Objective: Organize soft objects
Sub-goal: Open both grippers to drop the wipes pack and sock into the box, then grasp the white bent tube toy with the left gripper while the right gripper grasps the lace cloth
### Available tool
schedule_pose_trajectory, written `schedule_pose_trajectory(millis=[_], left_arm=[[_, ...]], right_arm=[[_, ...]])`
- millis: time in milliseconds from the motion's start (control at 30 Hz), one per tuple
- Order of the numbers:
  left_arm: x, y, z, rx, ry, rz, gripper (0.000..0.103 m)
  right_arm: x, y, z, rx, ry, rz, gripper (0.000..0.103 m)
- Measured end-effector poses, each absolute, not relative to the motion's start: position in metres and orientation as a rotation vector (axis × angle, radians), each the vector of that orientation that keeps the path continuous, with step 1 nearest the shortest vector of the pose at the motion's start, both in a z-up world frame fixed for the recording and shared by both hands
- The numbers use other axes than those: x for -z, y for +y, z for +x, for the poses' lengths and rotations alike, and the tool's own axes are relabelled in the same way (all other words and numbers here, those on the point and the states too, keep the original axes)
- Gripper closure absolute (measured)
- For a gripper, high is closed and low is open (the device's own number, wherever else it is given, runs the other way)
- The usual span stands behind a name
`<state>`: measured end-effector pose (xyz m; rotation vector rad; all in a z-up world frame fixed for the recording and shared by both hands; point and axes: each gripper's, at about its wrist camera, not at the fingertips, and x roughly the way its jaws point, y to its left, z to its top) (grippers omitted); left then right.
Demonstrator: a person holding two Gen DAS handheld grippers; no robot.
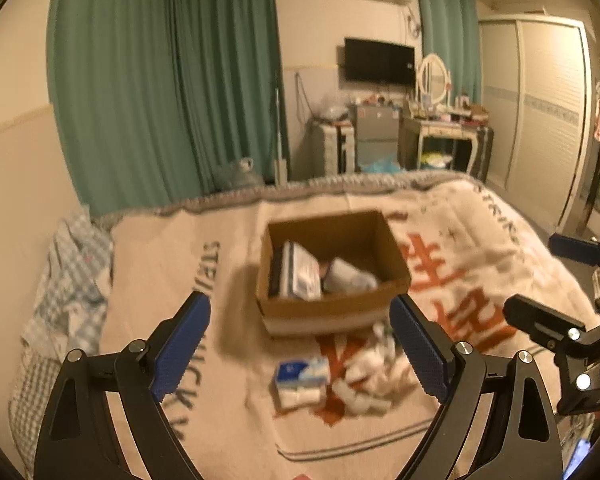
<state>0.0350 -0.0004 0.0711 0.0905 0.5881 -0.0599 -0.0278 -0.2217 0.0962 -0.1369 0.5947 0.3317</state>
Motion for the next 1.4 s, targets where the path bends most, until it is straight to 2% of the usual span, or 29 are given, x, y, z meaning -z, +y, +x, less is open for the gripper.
schedule_pose_trajectory(millis=[467, 533, 633, 767, 900, 967, 1133, 1233, 1400], left_arm=[[0.060, 0.005, 0.067, -0.057, 0.811, 0.050, 0.011], [0.071, 0.003, 0.070, -0.053, 0.831, 0.052, 0.011], [0.085, 0.001, 0.074, -0.044, 0.864, 0.050, 0.011], [0.093, 0.001, 0.075, -0.025, 0.876, 0.029, 0.011], [0.094, -0.002, 0.072, -0.022, 0.867, 0.027, 0.011], [0.093, -0.004, 0.071, -0.015, 0.865, 0.035, 0.011], [0.094, -0.012, 0.068, 0.026, 0.887, -0.006, 0.011], [0.101, -0.017, 0.070, 0.030, 0.916, -0.016, 0.011], [0.112, -0.030, 0.072, 0.047, 0.950, -0.010, 0.012]], right_arm=[[0.070, -0.208, 0.024, -0.357, 0.889, -0.088, 0.002], [0.088, -0.202, 0.034, -0.363, 0.927, -0.088, 0.007], [0.106, -0.195, 0.044, -0.369, 0.966, -0.093, 0.021], [0.120, -0.198, 0.052, -0.358, 1.015, -0.077, 0.059], [0.117, -0.211, 0.051, -0.354, 1.006, -0.022, 0.080], [0.112, -0.214, 0.049, -0.345, 0.992, -0.020, 0.085], [0.092, -0.223, 0.038, -0.310, 0.929, -0.044, 0.085], [0.089, -0.228, 0.038, -0.309, 0.925, -0.033, 0.090], [0.084, -0.236, 0.034, -0.300, 0.906, -0.022, 0.093]])
